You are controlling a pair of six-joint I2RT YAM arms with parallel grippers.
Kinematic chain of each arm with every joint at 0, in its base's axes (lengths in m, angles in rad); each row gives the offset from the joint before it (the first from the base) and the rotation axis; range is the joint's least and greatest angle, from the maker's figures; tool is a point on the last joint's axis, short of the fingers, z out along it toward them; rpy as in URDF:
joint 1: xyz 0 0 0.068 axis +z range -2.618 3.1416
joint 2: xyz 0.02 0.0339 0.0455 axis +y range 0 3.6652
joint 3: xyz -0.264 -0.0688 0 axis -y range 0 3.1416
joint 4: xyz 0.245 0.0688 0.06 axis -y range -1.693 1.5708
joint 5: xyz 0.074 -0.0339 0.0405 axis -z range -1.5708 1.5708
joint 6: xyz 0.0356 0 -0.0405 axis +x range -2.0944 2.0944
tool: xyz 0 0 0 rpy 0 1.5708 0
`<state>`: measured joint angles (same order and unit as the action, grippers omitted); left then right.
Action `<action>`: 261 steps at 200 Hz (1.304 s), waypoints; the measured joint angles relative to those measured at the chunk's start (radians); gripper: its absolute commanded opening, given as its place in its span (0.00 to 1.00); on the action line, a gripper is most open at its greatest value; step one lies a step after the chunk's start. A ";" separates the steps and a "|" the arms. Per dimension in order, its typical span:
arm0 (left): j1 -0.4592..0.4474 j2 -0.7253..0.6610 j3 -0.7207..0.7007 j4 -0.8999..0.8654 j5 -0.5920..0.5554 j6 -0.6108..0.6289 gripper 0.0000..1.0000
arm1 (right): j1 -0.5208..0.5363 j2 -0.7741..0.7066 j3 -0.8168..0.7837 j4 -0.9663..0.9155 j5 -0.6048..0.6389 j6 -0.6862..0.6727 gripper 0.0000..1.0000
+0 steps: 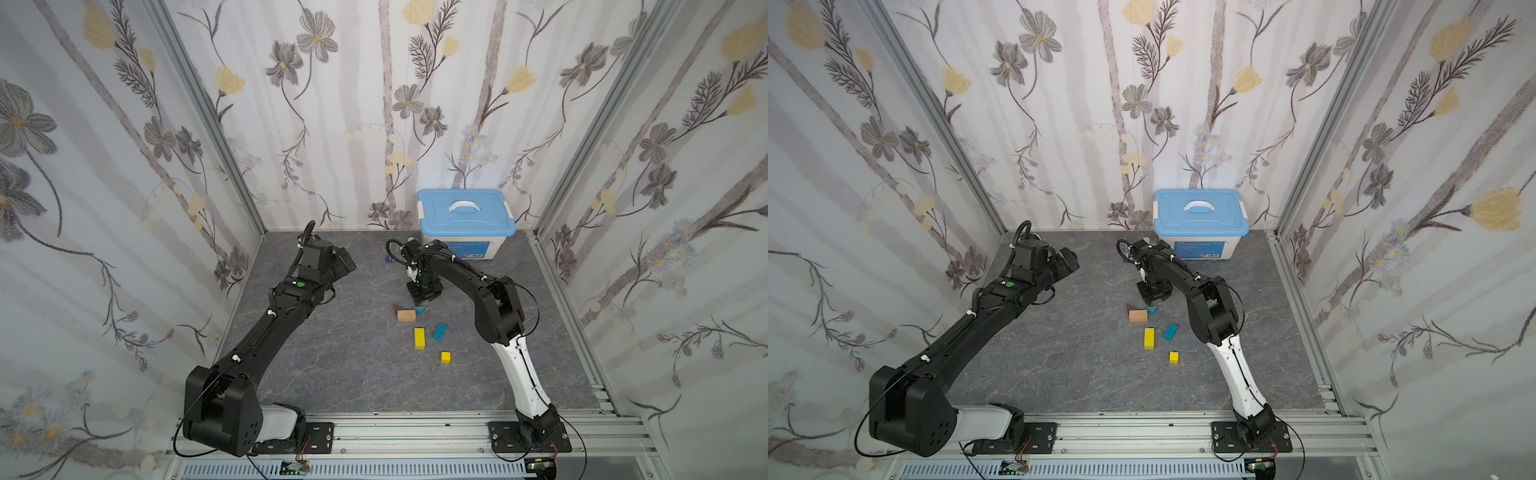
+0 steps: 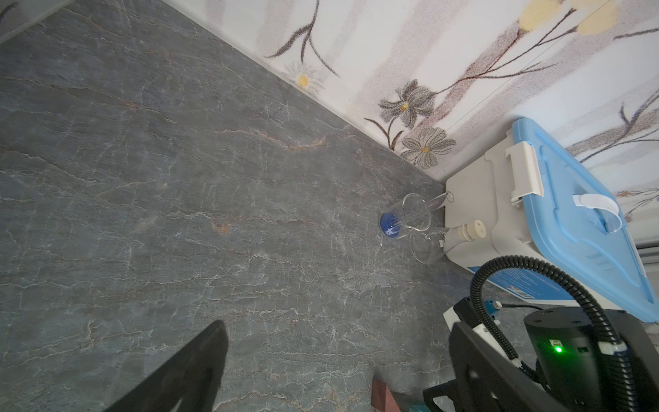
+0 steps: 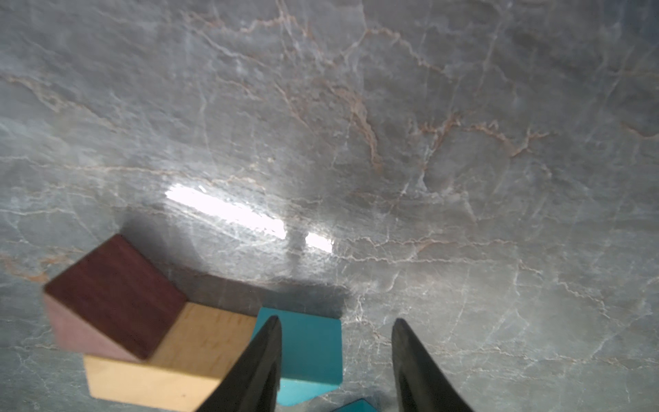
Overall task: Assemble a carrot with building blocks
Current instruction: Assemble the building block at the center of the board.
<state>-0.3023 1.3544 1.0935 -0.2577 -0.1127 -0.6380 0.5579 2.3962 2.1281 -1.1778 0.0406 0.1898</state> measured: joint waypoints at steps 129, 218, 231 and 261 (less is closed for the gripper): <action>0.000 0.000 0.000 0.000 0.001 -0.001 1.00 | -0.041 -0.133 -0.149 -0.004 0.081 0.038 0.51; 0.000 -0.003 0.006 0.000 0.005 0.000 1.00 | -0.018 -0.077 -0.141 -0.011 0.044 0.047 0.51; 0.000 -0.003 0.006 0.000 0.005 0.002 1.00 | -0.016 -0.067 -0.135 -0.011 0.034 0.053 0.51; 0.000 -0.003 0.011 0.000 0.005 0.003 1.00 | -0.016 -0.061 -0.123 -0.011 0.034 0.053 0.51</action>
<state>-0.3019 1.3514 1.1049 -0.2577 -0.1078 -0.6350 0.5419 2.3356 2.0052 -1.1885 0.0742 0.2432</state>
